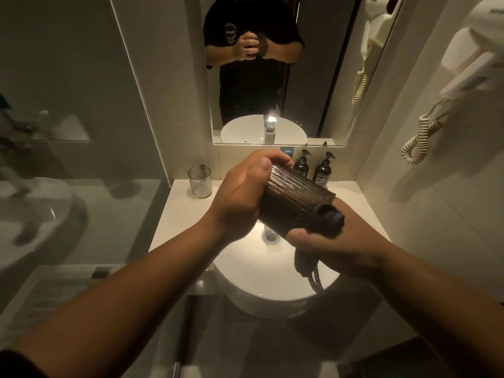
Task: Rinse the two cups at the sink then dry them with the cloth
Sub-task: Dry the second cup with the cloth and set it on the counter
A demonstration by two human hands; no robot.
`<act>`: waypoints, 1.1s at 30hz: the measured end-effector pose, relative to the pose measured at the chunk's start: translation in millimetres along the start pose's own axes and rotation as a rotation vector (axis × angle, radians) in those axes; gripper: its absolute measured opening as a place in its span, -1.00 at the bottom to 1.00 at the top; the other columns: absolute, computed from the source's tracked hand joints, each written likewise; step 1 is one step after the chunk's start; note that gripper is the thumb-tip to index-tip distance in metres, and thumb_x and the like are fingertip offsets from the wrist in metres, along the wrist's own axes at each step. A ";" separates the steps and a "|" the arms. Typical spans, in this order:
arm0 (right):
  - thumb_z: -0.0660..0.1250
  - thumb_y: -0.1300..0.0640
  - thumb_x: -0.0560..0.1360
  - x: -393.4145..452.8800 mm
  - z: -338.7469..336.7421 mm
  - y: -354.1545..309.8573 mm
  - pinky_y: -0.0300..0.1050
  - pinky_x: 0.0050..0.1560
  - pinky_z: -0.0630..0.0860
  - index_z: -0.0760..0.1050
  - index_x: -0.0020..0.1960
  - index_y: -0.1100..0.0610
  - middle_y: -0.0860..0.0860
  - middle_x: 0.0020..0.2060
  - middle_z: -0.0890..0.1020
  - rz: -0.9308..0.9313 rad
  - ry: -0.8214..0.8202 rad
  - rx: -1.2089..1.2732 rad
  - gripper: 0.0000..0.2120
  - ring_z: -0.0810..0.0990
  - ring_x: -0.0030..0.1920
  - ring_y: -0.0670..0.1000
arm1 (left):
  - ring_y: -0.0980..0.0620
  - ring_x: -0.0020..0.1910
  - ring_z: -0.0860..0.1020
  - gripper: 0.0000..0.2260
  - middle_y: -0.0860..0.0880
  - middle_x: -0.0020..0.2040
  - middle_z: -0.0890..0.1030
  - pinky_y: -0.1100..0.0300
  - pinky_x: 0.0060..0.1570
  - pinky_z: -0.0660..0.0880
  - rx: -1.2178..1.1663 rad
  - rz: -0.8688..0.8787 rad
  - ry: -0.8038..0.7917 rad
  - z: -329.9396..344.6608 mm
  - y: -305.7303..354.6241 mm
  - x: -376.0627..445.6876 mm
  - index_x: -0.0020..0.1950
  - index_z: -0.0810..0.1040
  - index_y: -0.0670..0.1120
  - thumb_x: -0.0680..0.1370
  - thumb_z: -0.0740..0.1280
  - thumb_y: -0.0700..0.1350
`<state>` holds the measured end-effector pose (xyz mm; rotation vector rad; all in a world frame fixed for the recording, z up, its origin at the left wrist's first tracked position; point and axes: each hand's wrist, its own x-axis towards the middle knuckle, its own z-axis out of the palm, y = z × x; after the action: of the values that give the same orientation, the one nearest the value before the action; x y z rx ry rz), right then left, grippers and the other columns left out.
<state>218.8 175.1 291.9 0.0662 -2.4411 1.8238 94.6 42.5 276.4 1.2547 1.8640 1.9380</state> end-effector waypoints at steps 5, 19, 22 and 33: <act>0.55 0.28 0.13 -4.5 6.7 6.5 -0.26 -0.44 0.53 0.49 0.16 0.18 0.05 -0.26 0.66 0.102 -0.059 0.681 -0.38 0.62 -0.41 -0.08 | -0.13 0.15 0.57 -0.66 -0.16 0.15 0.58 -0.09 0.17 0.57 0.014 0.148 0.004 1.4 -6.6 -5.9 0.14 0.51 -0.02 0.58 0.07 0.13; -0.06 0.34 0.56 0.7 -21.1 4.1 0.00 0.11 0.56 0.23 0.36 0.40 0.33 0.10 0.59 -0.046 0.160 1.020 -0.60 0.60 0.14 0.26 | -0.06 0.08 0.62 -0.67 -0.06 0.06 0.64 0.04 -0.04 0.63 -0.546 -0.398 0.562 -3.6 -41.2 7.3 0.19 0.52 -0.09 0.69 0.09 0.09; 0.19 0.30 0.47 0.5 -14.1 13.3 -0.18 -0.38 0.56 0.40 0.33 0.22 0.17 -0.15 0.62 -0.097 0.461 0.522 -0.58 0.65 -0.27 0.01 | -0.20 0.11 0.65 -0.58 -0.17 0.14 0.66 -0.16 0.16 0.60 -0.776 -0.626 0.593 0.9 -38.7 6.6 0.17 0.54 -0.04 0.67 0.07 0.24; 0.33 -0.20 0.44 33.3 23.7 60.4 0.29 0.31 0.39 0.29 0.40 0.28 0.28 0.41 0.32 -0.494 0.538 -0.853 -0.27 0.28 0.43 0.29 | -0.21 0.15 0.67 -0.51 -0.18 0.22 0.65 -0.14 0.13 0.62 -0.795 -0.627 0.327 31.5 -32.9 -9.6 0.39 0.49 0.02 0.58 0.22 0.28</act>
<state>179.0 170.3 230.9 0.0869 -2.2891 0.4496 107.7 66.3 238.7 0.1082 1.1295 2.1890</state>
